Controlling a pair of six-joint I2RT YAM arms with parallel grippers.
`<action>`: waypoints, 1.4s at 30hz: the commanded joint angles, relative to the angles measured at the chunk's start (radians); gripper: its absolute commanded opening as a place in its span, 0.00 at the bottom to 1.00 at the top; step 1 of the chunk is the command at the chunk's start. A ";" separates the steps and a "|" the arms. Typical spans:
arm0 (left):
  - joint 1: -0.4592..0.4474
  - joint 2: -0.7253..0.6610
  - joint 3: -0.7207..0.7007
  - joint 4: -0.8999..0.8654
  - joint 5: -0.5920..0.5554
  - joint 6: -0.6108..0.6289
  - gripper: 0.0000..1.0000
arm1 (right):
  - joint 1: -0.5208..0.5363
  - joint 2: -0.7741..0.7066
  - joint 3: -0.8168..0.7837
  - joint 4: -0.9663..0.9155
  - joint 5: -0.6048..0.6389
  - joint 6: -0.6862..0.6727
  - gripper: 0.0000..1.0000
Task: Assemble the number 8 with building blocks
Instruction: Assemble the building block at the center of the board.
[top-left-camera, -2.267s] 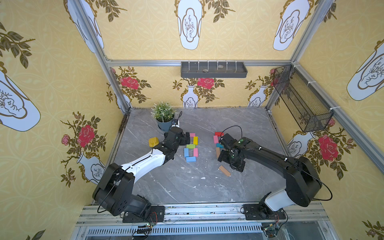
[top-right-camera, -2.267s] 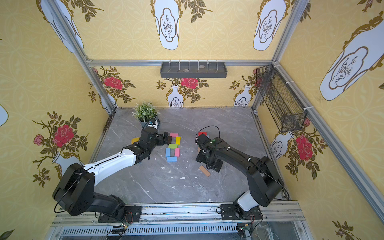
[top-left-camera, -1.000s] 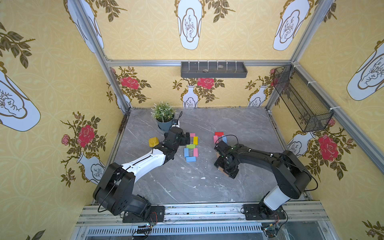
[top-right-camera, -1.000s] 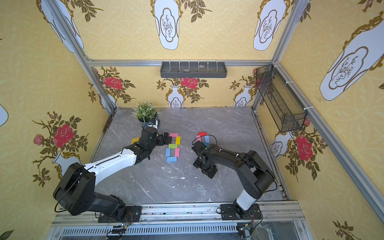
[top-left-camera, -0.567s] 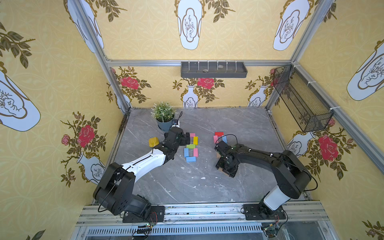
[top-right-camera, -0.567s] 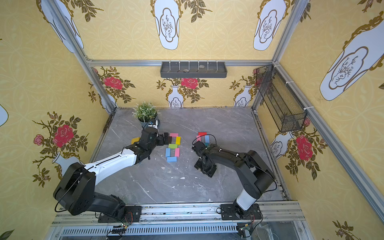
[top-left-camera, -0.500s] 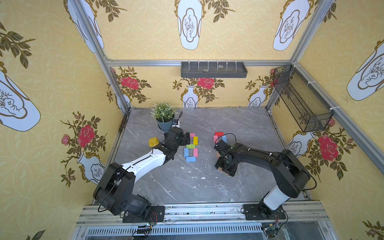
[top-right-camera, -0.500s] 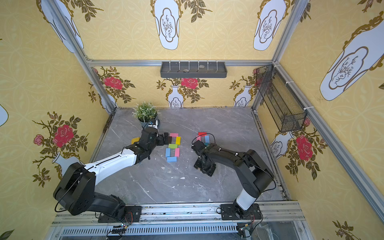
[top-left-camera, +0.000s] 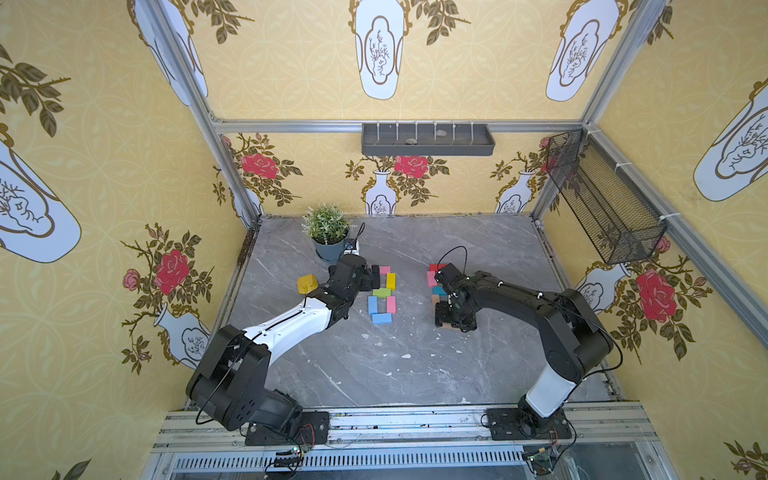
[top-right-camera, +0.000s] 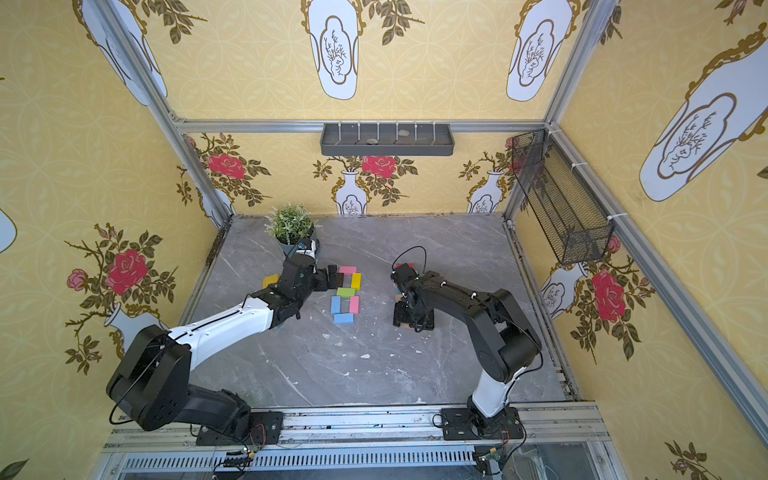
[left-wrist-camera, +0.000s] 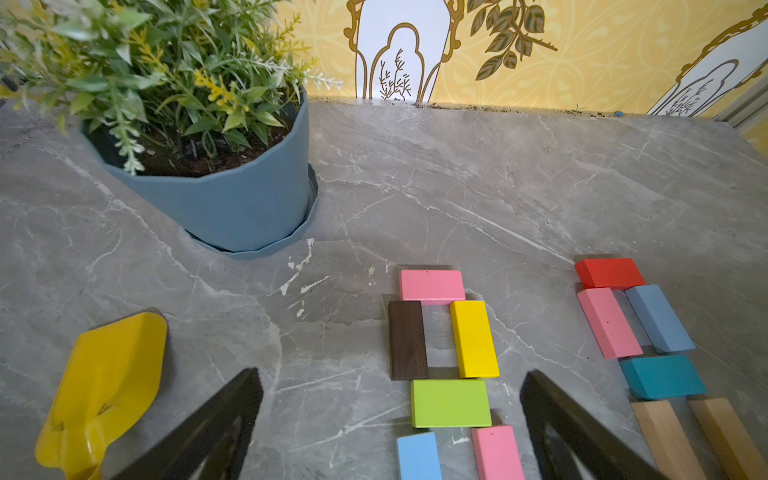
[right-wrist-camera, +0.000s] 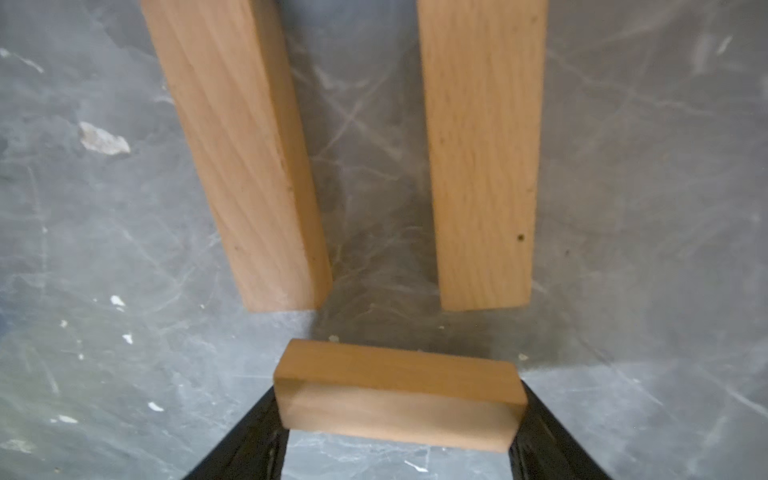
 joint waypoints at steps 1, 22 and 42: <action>0.001 0.004 0.002 -0.001 -0.001 0.007 1.00 | -0.001 -0.006 0.001 -0.021 0.011 -0.090 0.69; 0.001 0.008 0.003 -0.003 0.001 0.005 1.00 | 0.005 0.066 0.020 -0.002 0.041 -0.117 0.70; 0.001 0.006 0.003 -0.003 -0.001 0.005 1.00 | -0.014 0.074 0.043 0.019 0.045 -0.134 0.69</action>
